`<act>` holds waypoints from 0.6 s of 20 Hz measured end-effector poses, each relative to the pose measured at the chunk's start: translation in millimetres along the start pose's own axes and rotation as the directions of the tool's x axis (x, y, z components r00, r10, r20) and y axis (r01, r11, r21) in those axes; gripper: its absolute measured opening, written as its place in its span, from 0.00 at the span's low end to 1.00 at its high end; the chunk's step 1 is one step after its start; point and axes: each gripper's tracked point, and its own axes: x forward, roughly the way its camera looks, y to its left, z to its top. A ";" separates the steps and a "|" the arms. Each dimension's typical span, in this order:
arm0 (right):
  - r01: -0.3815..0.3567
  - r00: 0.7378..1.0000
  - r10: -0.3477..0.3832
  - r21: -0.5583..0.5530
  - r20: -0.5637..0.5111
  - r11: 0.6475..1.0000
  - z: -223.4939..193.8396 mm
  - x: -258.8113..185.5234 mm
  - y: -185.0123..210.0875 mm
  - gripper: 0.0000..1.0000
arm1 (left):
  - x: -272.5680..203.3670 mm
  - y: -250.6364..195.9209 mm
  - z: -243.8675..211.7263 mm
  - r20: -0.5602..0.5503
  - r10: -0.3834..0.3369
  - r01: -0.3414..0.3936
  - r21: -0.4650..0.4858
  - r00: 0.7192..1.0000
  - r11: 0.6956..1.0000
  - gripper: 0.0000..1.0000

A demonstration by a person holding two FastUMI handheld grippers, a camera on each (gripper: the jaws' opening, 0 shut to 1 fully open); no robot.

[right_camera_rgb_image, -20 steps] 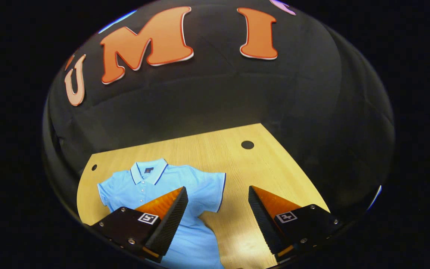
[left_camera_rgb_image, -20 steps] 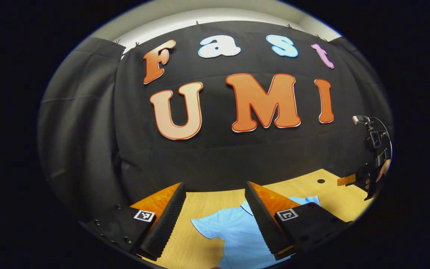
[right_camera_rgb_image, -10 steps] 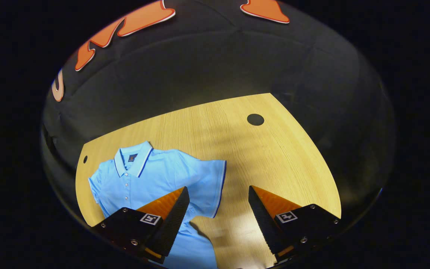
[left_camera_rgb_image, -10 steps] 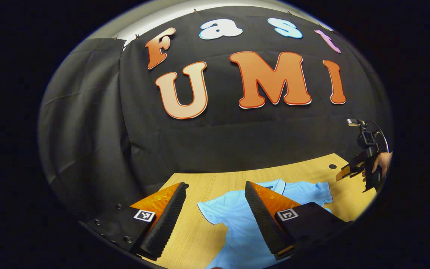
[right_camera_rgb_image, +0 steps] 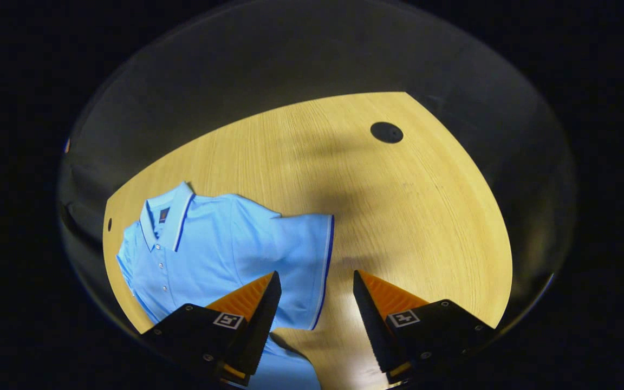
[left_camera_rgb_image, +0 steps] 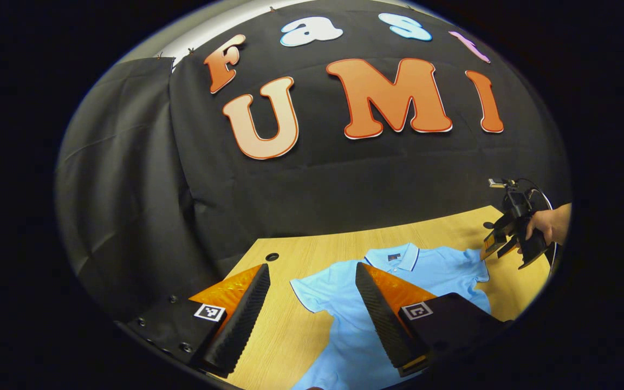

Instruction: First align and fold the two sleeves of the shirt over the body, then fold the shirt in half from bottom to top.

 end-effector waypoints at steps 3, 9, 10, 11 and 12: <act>0.011 0.998 -0.009 0.023 -0.069 1.000 -8.9 11.2 2.3 0.68 | 1.1 -1.4 -3.0 -0.017 0.003 -0.003 0.009 1.000 1.000 1.00; 0.086 0.989 -0.076 0.074 -0.129 0.994 -7.9 25.1 1.0 0.38 | 2.5 2.4 -7.7 -0.037 0.013 -0.012 0.013 0.999 1.000 1.00; 0.109 0.983 -0.096 0.077 -0.157 0.991 -10.9 26.1 -1.5 0.33 | 2.9 3.4 -6.3 -0.036 0.015 -0.015 0.014 0.999 1.000 1.00; 0.124 0.982 -0.109 0.083 -0.157 0.989 -9.7 25.3 -0.1 0.23 | 2.9 3.6 -7.2 -0.036 0.016 -0.016 0.014 0.999 1.000 1.00; 0.130 0.980 -0.115 0.087 -0.160 0.988 -9.7 24.4 0.8 0.20 | 3.6 3.4 -9.6 -0.037 0.017 -0.016 0.013 0.999 1.000 1.00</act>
